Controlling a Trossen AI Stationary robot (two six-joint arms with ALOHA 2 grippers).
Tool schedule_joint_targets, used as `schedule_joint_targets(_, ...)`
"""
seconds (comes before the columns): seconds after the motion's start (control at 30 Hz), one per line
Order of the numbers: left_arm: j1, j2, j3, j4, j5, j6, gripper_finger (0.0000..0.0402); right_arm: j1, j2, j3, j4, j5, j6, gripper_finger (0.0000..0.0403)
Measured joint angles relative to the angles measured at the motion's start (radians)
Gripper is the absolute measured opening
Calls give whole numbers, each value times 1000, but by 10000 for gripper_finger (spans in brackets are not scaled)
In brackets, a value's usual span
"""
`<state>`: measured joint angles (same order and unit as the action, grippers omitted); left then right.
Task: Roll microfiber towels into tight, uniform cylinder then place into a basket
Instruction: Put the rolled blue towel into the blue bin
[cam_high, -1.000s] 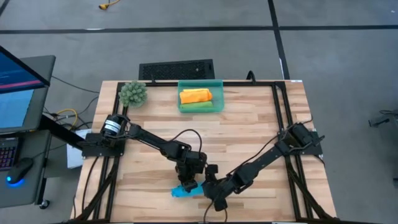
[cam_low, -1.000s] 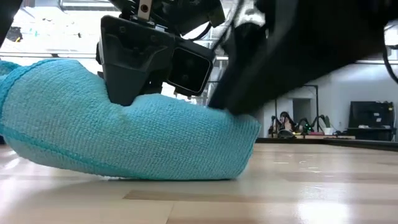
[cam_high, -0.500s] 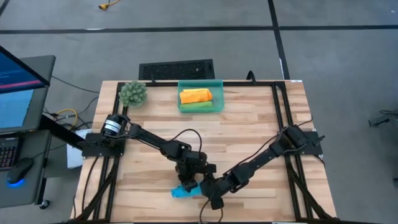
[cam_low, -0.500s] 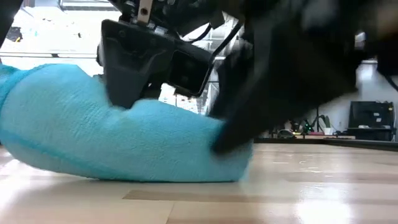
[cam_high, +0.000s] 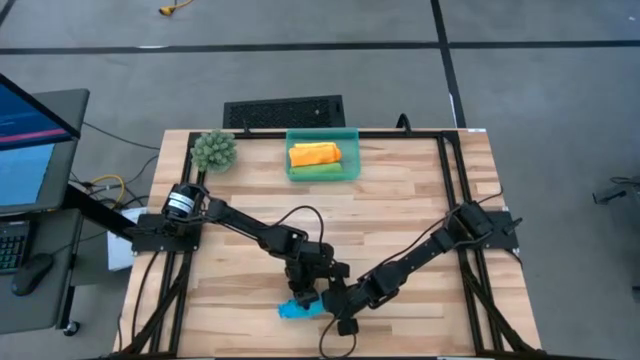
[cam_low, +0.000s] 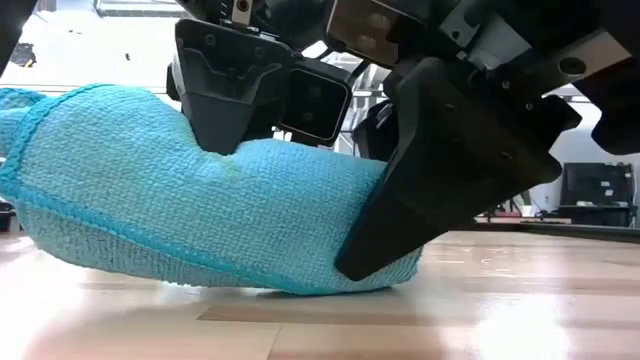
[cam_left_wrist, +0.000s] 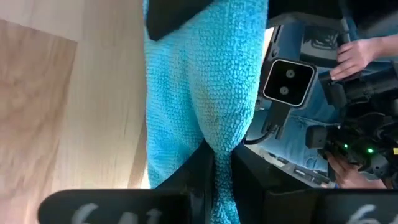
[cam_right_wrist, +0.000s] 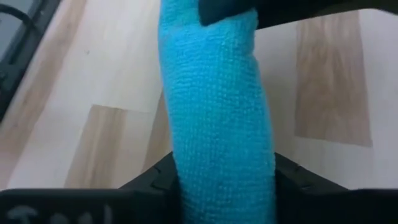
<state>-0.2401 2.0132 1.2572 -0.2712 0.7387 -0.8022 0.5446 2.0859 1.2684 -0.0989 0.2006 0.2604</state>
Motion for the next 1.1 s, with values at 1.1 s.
schedule_joint_targets(1.1, 0, 1, -1, -56, 33, 9, 32, -29, -73, 2, -71, -71, 150, 270)
